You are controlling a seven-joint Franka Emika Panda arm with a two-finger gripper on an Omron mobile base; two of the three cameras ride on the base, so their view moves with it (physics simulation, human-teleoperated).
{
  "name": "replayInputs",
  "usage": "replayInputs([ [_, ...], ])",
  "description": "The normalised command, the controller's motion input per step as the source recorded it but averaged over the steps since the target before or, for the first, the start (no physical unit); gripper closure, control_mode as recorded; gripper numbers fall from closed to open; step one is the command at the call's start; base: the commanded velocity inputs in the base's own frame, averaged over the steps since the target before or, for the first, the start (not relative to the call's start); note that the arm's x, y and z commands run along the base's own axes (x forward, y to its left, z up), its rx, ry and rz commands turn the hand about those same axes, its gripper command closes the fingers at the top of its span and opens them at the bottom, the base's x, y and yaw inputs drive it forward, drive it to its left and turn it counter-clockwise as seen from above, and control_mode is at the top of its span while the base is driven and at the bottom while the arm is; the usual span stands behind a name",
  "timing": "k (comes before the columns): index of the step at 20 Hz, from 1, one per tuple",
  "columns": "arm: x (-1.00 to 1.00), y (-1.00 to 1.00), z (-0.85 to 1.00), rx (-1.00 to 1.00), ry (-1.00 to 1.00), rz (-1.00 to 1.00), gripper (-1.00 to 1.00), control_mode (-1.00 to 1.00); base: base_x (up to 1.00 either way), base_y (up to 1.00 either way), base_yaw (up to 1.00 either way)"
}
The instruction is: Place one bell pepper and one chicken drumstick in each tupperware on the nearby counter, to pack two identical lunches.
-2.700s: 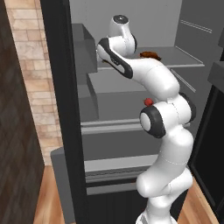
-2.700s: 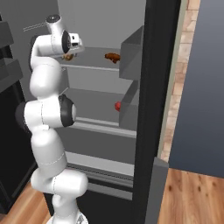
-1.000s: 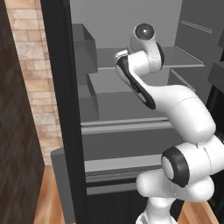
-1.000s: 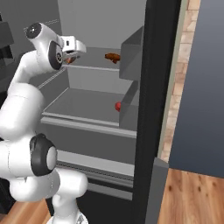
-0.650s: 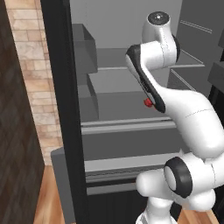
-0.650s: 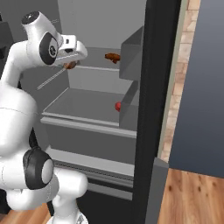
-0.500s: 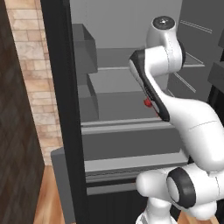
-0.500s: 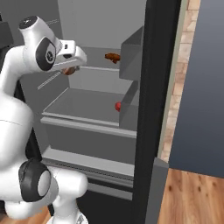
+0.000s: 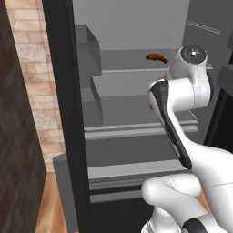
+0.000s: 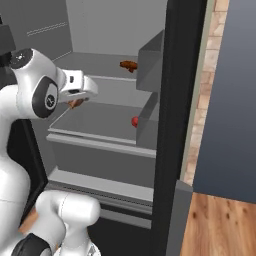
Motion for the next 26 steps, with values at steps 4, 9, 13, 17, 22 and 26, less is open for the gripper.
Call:
replayInputs([
  [4,-0.5,0.0,0.0,0.0,0.02,0.01,1.0,1.0,-0.22,0.0,0.0],
  [9,0.0,0.0,0.0,0.0,0.0,0.0,1.0,1.0,-1.0,0.0,0.0],
  [13,0.0,0.0,0.0,0.0,0.0,0.0,1.0,1.0,-1.0,0.0,0.0],
  [17,0.0,0.0,0.0,0.0,0.0,0.0,1.0,1.0,-0.9,-0.25,0.0],
  [22,0.0,0.0,0.0,0.0,0.0,0.0,1.0,1.0,-0.32,-0.94,0.0],
  [26,0.0,0.0,0.0,0.0,0.0,0.0,1.0,1.0,0.0,-1.0,0.0],
])
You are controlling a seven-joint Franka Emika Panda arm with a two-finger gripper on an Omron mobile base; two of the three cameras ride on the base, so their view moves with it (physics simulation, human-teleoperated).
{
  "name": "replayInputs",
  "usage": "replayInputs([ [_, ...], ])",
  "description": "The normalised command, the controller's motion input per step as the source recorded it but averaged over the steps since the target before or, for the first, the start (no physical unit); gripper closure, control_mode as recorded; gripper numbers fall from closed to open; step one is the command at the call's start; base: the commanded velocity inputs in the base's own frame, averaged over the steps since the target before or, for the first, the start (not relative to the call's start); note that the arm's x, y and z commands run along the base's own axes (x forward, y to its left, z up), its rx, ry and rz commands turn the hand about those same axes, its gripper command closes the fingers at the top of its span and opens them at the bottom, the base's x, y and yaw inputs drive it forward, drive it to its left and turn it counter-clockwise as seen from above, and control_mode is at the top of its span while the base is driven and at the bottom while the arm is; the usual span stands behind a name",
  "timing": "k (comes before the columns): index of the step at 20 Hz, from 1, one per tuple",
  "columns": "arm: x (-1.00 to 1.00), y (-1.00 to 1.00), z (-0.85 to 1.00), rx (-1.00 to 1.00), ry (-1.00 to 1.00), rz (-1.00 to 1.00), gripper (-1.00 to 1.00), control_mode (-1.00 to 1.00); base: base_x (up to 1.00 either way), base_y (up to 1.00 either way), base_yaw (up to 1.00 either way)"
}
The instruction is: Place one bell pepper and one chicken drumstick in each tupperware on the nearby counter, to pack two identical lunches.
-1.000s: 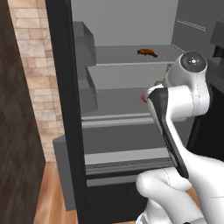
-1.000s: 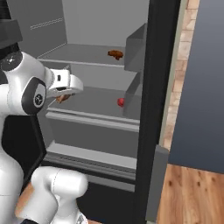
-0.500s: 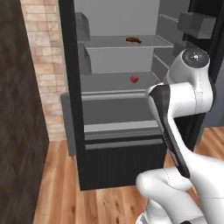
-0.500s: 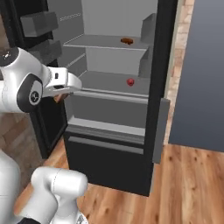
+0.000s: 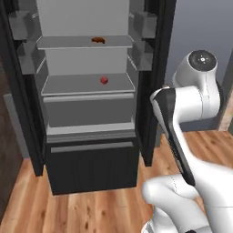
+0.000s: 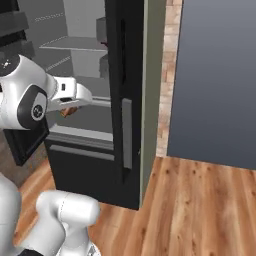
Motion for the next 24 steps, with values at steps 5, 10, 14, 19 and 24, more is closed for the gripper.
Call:
replayInputs([
  [5,0.0,0.0,0.0,0.0,0.0,0.0,1.0,1.0,0.0,-1.0,0.0],
  [10,0.0,0.0,0.0,0.0,0.0,0.0,1.0,1.0,0.0,-1.0,0.0],
  [14,0.0,0.0,0.0,0.0,0.0,0.0,1.0,1.0,-0.06,-0.97,0.06],
  [19,0.0,0.0,0.0,0.0,0.0,0.0,1.0,1.0,-0.28,-0.79,0.41],
  [24,0.0,0.0,0.0,0.0,0.0,0.0,1.0,1.0,-0.37,-0.55,0.69],
])
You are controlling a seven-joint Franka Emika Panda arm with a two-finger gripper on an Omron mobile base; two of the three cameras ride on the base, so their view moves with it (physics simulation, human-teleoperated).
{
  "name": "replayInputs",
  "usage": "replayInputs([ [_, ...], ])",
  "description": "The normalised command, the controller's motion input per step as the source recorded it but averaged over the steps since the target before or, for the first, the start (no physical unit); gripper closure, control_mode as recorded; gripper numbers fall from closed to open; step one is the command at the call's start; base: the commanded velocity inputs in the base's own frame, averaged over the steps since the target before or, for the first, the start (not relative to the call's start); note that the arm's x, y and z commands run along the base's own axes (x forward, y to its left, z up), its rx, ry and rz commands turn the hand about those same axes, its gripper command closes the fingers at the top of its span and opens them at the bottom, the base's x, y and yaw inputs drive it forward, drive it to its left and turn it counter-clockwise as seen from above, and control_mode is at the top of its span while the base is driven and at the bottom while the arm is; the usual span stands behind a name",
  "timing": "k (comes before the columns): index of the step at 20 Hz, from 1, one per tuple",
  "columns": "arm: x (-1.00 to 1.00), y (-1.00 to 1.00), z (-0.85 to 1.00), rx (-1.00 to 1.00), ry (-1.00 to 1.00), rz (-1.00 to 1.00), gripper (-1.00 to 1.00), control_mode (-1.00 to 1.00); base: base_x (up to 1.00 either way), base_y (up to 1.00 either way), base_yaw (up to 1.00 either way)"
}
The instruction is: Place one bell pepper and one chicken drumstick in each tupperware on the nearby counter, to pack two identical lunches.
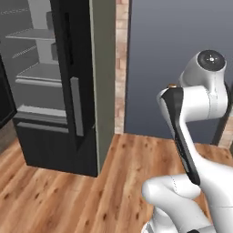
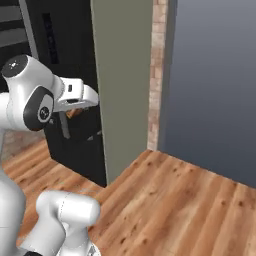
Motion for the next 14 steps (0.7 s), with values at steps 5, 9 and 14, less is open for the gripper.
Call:
replayInputs([
  [5,0.0,0.0,0.0,0.0,0.0,0.0,1.0,1.0,-0.53,-0.47,0.74],
  [9,0.0,0.0,0.0,0.0,0.0,0.0,1.0,1.0,-0.83,-0.38,0.73],
  [14,0.0,0.0,0.0,0.0,0.0,0.0,1.0,1.0,-0.99,-0.36,0.68],
])
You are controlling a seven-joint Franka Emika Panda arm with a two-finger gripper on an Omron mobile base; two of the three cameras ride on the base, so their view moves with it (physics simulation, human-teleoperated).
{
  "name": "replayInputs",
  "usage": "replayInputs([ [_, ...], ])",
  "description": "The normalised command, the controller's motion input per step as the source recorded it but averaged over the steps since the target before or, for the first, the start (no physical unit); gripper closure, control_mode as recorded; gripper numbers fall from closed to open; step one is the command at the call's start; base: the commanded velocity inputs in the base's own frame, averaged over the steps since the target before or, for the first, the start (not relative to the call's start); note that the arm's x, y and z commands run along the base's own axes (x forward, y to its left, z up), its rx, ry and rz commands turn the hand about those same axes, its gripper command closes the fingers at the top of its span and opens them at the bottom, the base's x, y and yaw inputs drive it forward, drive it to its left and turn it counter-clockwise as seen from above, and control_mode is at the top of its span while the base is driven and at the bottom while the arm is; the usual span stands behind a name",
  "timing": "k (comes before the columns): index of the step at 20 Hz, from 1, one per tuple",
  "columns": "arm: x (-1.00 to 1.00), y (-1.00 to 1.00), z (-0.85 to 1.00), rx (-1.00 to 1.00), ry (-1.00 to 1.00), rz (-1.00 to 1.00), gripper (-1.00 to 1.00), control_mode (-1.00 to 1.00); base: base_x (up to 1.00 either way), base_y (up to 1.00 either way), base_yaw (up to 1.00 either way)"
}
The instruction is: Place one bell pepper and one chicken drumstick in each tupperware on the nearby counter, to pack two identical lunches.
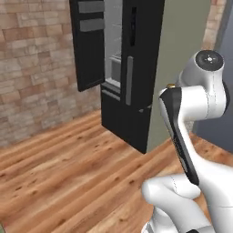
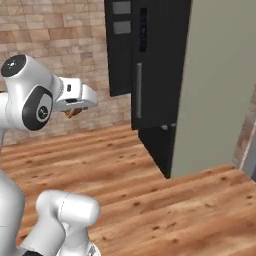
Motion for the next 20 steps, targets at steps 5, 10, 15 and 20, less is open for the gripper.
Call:
replayInputs([
  [5,0.0,0.0,0.0,0.0,0.0,0.0,1.0,1.0,-1.0,-0.3,0.63],
  [10,0.0,0.0,0.0,0.0,0.0,0.0,1.0,1.0,-1.0,0.05,0.45],
  [15,0.0,0.0,0.0,0.0,0.0,0.0,1.0,1.0,-0.77,0.4,0.3],
  [20,0.0,0.0,0.0,0.0,0.0,0.0,1.0,1.0,-0.98,0.28,0.28],
])
